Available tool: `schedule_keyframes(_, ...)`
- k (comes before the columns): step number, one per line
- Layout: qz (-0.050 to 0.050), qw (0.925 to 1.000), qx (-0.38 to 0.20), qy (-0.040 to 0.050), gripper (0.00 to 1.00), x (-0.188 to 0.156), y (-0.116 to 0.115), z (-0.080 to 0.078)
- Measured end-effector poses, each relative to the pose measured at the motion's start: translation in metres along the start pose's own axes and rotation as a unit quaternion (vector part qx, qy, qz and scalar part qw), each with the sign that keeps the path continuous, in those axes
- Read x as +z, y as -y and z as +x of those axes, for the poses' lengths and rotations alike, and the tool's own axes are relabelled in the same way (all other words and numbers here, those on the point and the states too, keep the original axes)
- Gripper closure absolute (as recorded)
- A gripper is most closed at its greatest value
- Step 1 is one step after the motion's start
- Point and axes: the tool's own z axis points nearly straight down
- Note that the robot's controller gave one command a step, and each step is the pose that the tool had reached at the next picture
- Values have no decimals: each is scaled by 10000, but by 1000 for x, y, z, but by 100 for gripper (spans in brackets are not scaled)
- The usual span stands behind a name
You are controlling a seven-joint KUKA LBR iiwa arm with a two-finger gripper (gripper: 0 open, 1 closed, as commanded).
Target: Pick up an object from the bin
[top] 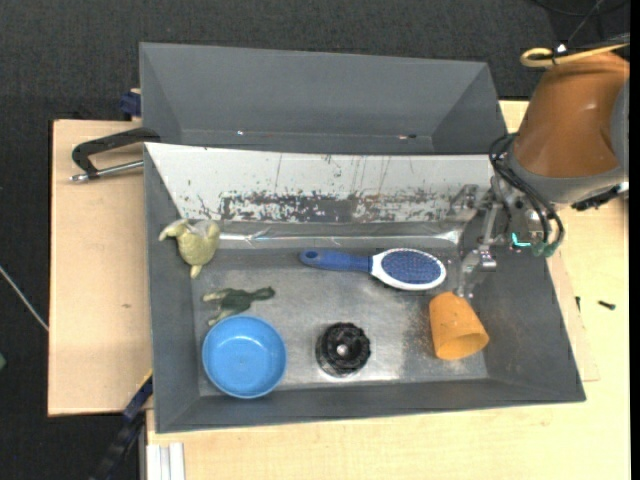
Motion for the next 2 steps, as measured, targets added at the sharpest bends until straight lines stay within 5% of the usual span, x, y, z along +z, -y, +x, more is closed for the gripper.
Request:
schedule_keyframes(1, -8, 9939, 1099, 63, 0, 100, -12, -9)
schedule_keyframes(2, 3, 9940, 1095, 80, 100, 97, -11, -11)
